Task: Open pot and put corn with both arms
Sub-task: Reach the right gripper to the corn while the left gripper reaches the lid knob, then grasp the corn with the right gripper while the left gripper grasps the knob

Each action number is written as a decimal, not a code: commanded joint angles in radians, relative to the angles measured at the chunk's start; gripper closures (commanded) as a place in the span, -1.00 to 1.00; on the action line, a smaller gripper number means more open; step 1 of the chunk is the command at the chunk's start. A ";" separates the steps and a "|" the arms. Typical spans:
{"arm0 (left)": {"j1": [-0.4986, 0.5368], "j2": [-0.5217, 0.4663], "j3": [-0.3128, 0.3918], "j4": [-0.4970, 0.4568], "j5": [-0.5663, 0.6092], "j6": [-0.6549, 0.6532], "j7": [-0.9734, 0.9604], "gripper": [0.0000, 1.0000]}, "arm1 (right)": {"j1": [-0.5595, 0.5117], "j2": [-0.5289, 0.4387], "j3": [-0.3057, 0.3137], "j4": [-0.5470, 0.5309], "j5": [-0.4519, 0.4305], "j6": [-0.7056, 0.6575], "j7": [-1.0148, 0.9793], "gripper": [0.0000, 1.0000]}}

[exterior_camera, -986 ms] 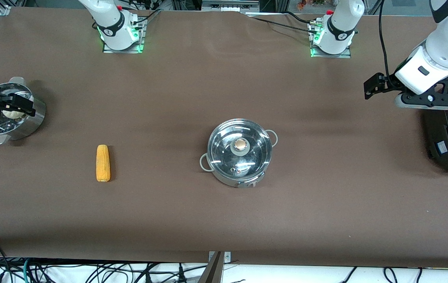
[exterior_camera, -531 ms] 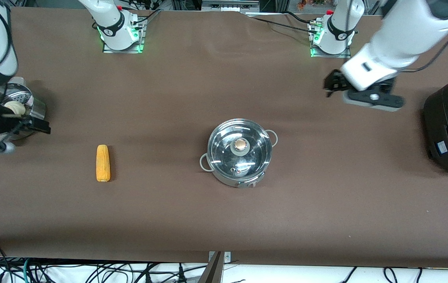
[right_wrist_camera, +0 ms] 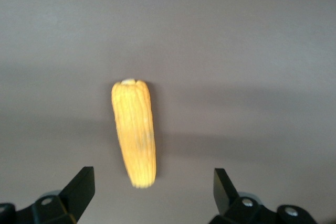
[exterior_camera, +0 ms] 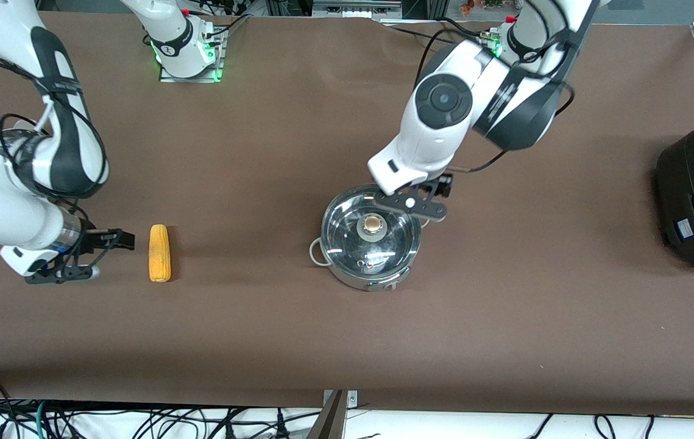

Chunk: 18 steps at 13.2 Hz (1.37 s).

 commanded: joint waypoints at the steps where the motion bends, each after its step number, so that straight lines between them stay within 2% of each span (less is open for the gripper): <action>1: -0.031 0.093 0.014 0.074 -0.046 0.073 0.005 -1.00 | -0.004 0.015 0.032 -0.077 0.016 0.107 0.005 -1.00; 5: -0.038 0.162 0.014 0.071 -0.043 0.170 0.008 -1.00 | -0.004 0.094 0.058 -0.087 0.016 0.210 0.025 -1.00; 9: -0.042 0.185 0.016 0.069 -0.041 0.176 0.013 -1.00 | -0.004 0.157 0.058 -0.087 0.010 0.260 0.017 -1.00; 11: -0.044 0.185 0.016 0.069 -0.041 0.176 0.008 -0.94 | -0.007 0.169 0.058 -0.088 0.013 0.259 0.011 -1.00; 12: -0.048 0.188 0.016 0.069 -0.041 0.176 0.007 -0.93 | -0.010 0.169 0.058 -0.088 0.013 0.250 0.010 -0.45; 13: -0.048 0.191 0.016 0.069 -0.041 0.189 0.007 -0.92 | -0.012 0.166 0.058 -0.088 0.013 0.245 0.008 0.47; 14: -0.048 0.194 0.016 0.069 -0.041 0.209 0.010 -0.78 | -0.010 0.160 0.058 -0.084 0.013 0.215 0.008 0.96; 18: -0.053 0.194 0.016 0.069 -0.041 0.211 0.010 0.12 | -0.010 0.123 0.058 -0.027 0.011 0.106 0.010 1.00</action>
